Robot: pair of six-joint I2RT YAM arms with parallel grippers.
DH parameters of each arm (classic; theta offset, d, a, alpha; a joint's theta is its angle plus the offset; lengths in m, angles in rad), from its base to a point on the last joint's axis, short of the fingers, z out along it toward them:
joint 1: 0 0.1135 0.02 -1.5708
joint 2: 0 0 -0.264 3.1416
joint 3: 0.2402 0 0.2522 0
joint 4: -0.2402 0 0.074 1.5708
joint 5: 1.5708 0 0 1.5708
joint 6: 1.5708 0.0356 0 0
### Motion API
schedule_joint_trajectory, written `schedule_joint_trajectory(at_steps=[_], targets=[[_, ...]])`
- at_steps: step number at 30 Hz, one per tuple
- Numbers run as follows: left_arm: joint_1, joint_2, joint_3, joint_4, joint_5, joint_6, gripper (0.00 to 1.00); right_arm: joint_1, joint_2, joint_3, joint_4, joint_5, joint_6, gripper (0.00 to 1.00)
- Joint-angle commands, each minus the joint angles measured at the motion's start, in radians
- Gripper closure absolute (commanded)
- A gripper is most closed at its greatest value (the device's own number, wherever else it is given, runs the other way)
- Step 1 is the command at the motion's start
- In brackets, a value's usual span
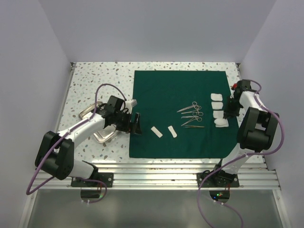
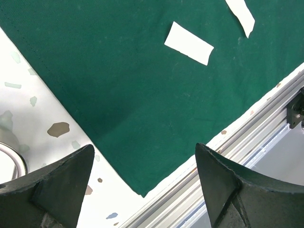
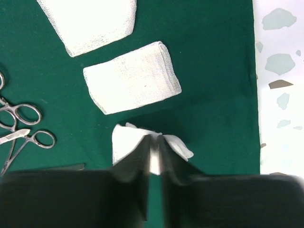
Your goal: Prepare the surgical pack
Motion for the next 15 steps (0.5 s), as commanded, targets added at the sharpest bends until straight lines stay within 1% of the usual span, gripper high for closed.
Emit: schedule_joint_trajectory(at_steps=[1, 4, 7, 12, 15], targets=[[0.008, -0.028, -0.006, 0.043, 0.027, 0.01, 0.09, 0.005, 0.014, 0.019, -0.017, 0.008, 0.006, 0.8], [0.008, -0.028, -0.006, 0.043, 0.027, 0.01, 0.09, 0.005, 0.023, 0.016, -0.017, 0.008, 0.007, 0.76], [0.008, -0.028, -0.006, 0.043, 0.026, 0.009, 0.09, 0.005, 0.014, -0.001, -0.014, 0.012, 0.003, 0.74], [0.01, -0.028, -0.006, 0.048, 0.029, 0.009, 0.09, 0.005, 0.02, -0.024, -0.002, 0.015, -0.002, 0.73], [0.01, -0.032, -0.01, 0.048, 0.027, 0.009, 0.09, 0.005, 0.032, -0.021, 0.004, 0.015, 0.001, 0.75]])
